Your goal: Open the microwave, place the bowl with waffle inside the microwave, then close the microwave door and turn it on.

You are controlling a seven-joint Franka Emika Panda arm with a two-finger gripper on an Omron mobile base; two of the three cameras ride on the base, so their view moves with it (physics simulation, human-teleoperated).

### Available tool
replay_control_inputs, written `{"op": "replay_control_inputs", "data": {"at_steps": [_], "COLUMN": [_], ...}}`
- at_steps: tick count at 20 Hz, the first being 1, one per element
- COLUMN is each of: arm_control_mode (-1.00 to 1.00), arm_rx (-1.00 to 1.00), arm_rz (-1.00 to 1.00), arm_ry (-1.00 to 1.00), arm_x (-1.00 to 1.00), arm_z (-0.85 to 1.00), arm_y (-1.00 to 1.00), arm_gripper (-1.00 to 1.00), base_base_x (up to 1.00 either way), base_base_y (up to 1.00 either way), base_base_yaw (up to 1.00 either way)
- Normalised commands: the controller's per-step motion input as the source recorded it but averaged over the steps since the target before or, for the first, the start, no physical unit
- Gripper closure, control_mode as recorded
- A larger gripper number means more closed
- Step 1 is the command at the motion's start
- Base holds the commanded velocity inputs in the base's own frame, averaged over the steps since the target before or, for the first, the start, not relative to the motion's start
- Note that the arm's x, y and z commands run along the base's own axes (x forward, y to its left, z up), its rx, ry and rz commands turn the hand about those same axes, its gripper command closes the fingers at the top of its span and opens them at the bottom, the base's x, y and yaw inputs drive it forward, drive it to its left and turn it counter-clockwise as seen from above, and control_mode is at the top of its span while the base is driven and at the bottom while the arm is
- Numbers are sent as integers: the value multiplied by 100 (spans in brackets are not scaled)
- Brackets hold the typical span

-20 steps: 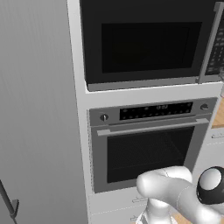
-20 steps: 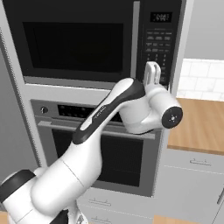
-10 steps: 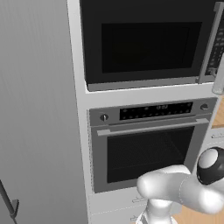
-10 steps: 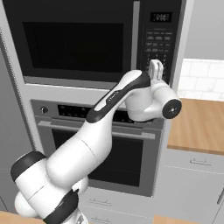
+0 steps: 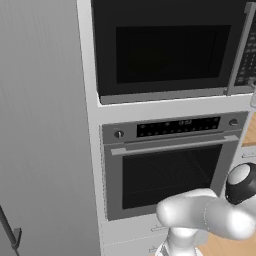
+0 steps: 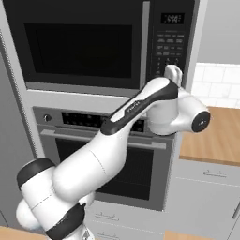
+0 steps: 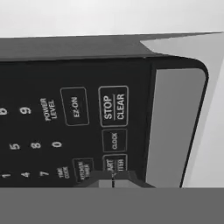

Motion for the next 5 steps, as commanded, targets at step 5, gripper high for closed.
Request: {"op": "replay_control_inputs", "data": {"at_steps": [5], "arm_control_mode": [-100], "arm_rx": [0], "arm_rz": [0], "arm_ry": [-25], "arm_x": [-100], "arm_z": [-4], "arm_y": [0], "arm_gripper": [100], "base_base_x": [0], "base_base_y": [0], "base_base_yaw": [0]}}
